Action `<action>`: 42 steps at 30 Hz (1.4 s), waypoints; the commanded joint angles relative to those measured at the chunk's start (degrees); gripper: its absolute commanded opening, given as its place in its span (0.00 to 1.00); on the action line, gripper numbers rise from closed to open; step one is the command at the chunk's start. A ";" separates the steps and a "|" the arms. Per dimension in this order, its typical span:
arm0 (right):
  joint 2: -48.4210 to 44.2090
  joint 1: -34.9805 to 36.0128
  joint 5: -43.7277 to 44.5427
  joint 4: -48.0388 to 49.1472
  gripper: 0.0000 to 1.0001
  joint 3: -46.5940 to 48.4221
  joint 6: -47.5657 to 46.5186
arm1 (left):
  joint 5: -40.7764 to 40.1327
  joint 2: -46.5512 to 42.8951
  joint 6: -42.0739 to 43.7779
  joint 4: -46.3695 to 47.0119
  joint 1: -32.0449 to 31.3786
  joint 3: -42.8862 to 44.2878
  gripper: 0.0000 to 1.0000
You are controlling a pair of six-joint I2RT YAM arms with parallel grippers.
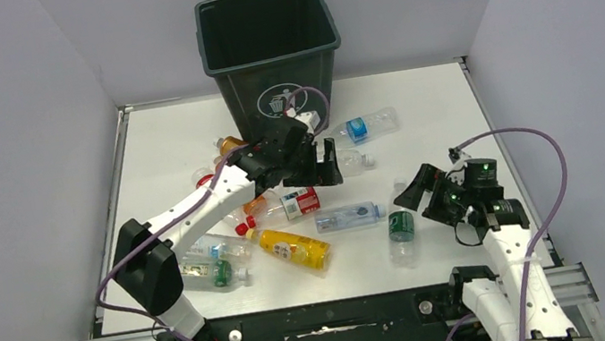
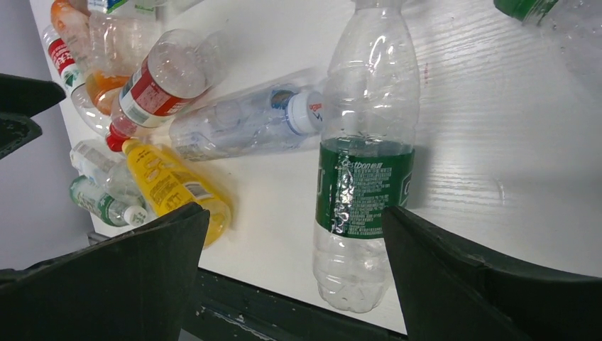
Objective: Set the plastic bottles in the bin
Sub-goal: Pick up the plastic bottle at the center of the board.
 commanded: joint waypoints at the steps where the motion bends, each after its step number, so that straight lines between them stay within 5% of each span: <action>1: 3.30 0.66 3.33 4.70 0.98 3.42 1.23 | 3.08 -0.24 4.77 4.05 1.88 0.41 0.85; 25: 26.57 21.76 33.39 3.89 0.97 10.37 8.15 | 10.50 -9.34 4.24 3.33 -1.69 -9.21 0.86; 42: 31.27 21.89 31.11 8.66 0.87 5.81 9.04 | 5.83 -19.21 -2.42 10.85 -6.27 -20.01 0.86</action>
